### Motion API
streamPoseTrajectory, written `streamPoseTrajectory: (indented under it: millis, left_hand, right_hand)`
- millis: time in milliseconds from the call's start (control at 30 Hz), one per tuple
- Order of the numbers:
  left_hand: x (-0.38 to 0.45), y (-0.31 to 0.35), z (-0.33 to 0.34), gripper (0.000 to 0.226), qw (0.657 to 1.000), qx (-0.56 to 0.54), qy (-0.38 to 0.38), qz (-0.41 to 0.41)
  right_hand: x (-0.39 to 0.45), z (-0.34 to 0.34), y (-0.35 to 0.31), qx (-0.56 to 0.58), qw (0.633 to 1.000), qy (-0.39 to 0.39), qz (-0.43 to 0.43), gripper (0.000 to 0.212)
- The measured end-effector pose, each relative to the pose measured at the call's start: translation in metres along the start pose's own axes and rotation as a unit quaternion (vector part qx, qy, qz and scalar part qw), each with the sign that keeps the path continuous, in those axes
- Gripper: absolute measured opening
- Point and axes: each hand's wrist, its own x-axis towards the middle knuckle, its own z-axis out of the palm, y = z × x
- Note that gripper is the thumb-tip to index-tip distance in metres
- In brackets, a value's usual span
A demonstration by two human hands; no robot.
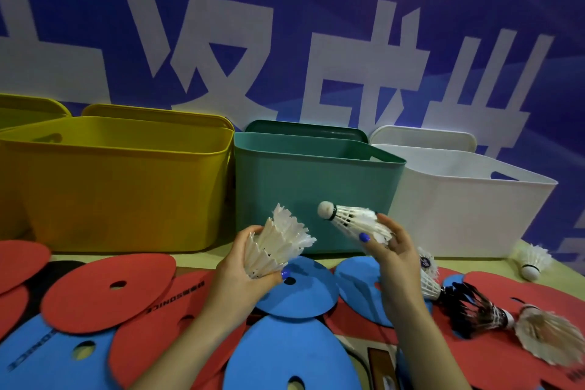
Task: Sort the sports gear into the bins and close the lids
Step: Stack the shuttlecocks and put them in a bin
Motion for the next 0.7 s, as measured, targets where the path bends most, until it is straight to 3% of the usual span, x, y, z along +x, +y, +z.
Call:
streamPoseTrajectory:
  millis: [100, 233, 333, 467, 533, 700]
  left_hand:
    - [-0.001, -0.001, 0.002, 0.067, 0.998, 0.049, -0.032, 0.006]
    - [-0.002, 0.000, 0.001, 0.069, 0.996, 0.078, -0.041, 0.002]
    - [-0.002, 0.000, 0.001, 0.074, 0.993, 0.106, -0.056, 0.003]
    - [-0.004, 0.003, 0.002, 0.093, 0.991, 0.117, -0.073, -0.003]
    - [-0.006, 0.006, 0.002, 0.093, 0.991, 0.114, -0.066, -0.003]
    - [-0.014, 0.019, 0.007, 0.081, 0.990, 0.130, -0.061, -0.002]
  right_hand:
    - [0.000, -0.008, -0.006, -0.060, 0.995, -0.056, -0.057, 0.040]
    - [-0.003, -0.011, -0.001, -0.199, 0.963, -0.144, -0.114, 0.048]
    - [-0.007, -0.008, -0.001, -0.223, 0.951, -0.191, -0.098, 0.052]
    - [-0.012, -0.002, -0.007, -0.137, 0.964, -0.221, -0.047, 0.066]
    - [-0.014, 0.000, -0.014, -0.038, 0.978, -0.205, -0.013, 0.069]
    - [-0.014, 0.000, -0.020, 0.071, 0.977, -0.198, 0.020, 0.055]
